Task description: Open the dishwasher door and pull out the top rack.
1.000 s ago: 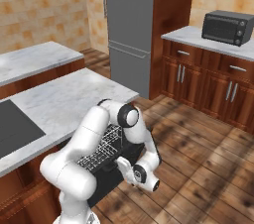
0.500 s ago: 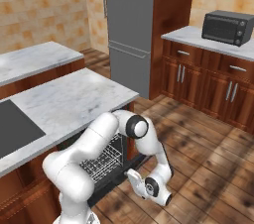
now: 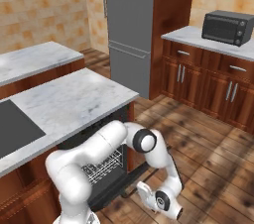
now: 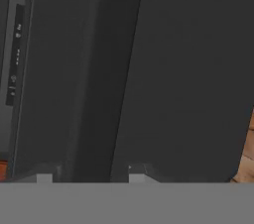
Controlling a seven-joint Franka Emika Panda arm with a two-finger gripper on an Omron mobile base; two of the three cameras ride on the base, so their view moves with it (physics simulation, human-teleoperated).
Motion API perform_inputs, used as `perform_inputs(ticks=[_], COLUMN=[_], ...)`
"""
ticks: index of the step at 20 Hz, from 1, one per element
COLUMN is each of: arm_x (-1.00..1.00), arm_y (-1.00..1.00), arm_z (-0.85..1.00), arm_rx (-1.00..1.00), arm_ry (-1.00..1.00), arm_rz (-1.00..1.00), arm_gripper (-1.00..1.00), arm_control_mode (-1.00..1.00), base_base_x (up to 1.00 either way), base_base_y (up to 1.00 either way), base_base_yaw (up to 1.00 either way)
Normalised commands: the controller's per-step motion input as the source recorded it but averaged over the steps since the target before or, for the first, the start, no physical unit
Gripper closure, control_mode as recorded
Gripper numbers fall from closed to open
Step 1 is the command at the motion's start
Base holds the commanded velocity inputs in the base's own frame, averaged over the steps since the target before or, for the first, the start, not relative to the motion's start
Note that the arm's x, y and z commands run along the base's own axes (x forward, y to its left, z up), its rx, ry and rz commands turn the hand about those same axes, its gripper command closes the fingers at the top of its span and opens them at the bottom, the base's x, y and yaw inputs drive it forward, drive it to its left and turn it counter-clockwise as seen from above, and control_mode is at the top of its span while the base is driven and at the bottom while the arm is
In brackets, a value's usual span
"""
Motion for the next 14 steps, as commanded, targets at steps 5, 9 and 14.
perform_inputs(ticks=[5, 9, 14], arm_x=[0.00, 0.00, 0.00], arm_y=[-0.63, -0.56, -0.48], arm_z=[-0.45, -0.46, -0.45], arm_rx=[0.00, 0.00, 0.00], arm_ry=[0.07, 0.11, 0.13], arm_rz=[0.00, -0.02, -0.03], arm_gripper=[1.00, 1.00, 1.00], arm_control_mode=[-1.00, -1.00, -1.00], base_base_x=[0.00, 0.00, 0.00], base_base_y=[0.00, 0.00, 0.00], base_base_yaw=[0.00, 0.00, 0.00])
